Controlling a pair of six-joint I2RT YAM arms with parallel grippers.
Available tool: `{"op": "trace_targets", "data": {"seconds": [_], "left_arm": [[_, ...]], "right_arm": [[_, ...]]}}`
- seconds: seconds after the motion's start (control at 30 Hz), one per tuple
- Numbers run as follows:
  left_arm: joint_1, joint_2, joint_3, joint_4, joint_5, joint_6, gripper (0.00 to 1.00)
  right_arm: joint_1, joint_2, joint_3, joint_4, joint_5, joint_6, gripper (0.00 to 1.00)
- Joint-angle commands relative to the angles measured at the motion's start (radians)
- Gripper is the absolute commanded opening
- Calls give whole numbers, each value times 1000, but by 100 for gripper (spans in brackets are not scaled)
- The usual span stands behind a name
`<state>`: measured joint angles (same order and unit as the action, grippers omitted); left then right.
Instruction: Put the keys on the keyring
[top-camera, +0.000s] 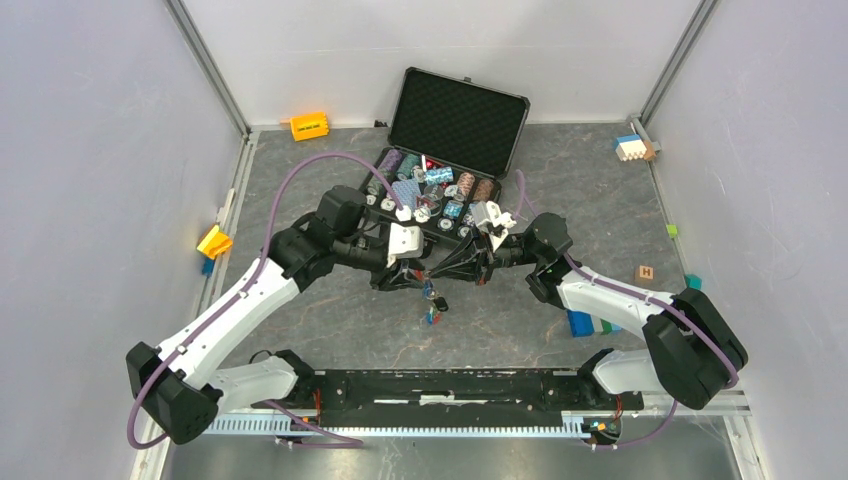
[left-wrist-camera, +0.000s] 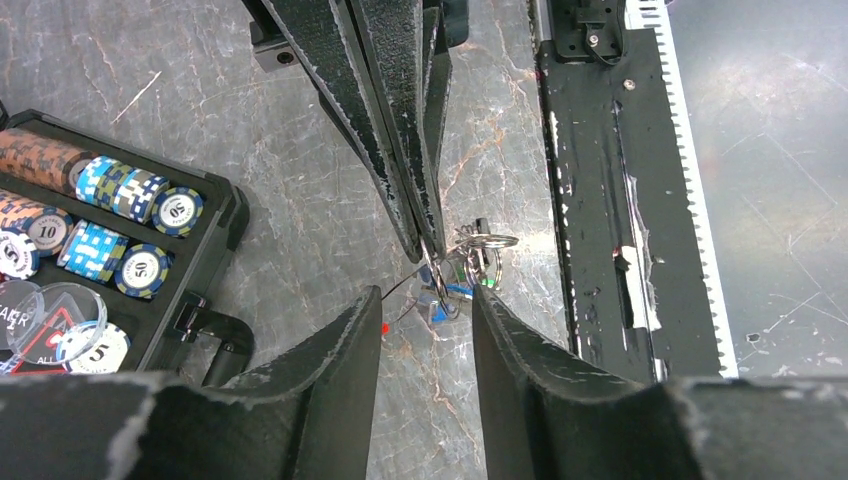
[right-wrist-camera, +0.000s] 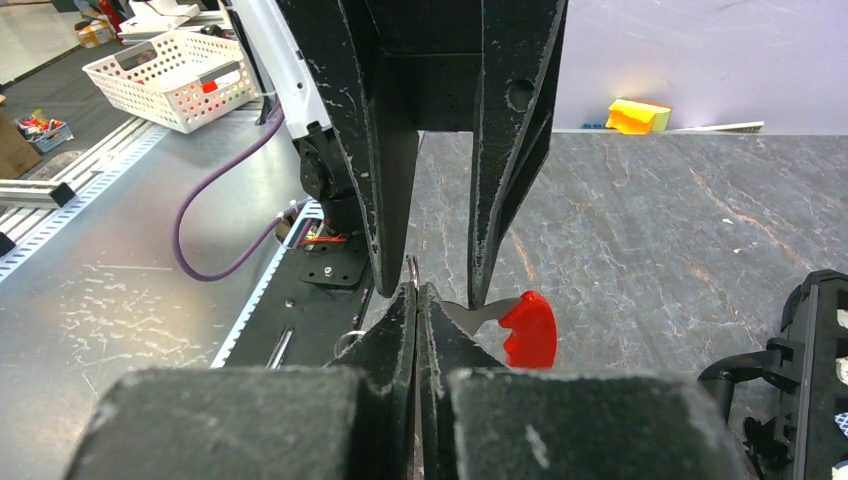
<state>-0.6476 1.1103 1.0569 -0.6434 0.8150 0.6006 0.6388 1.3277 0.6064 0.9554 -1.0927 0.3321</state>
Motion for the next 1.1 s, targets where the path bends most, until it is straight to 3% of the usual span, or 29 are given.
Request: {"op": "trace_targets", "data": {"seconds": [0.0,0.33,0.6,1.07], "left_arm": [[-5,-2,-9,44,19,-3,44],[0,-142,-60,102,-181,-34,56],[-3,-131,-87,30,-55,-21,44],[-5,-38,-61,65,31,-40,44]], "right_arm": [[-1,-28,20,32,15,-13,0],[-5,-28,26,-7,19,-46,0],[-4,-18,29,-8,18,-42,0],[-6,-18,29,-7,15,-41,0]]}}
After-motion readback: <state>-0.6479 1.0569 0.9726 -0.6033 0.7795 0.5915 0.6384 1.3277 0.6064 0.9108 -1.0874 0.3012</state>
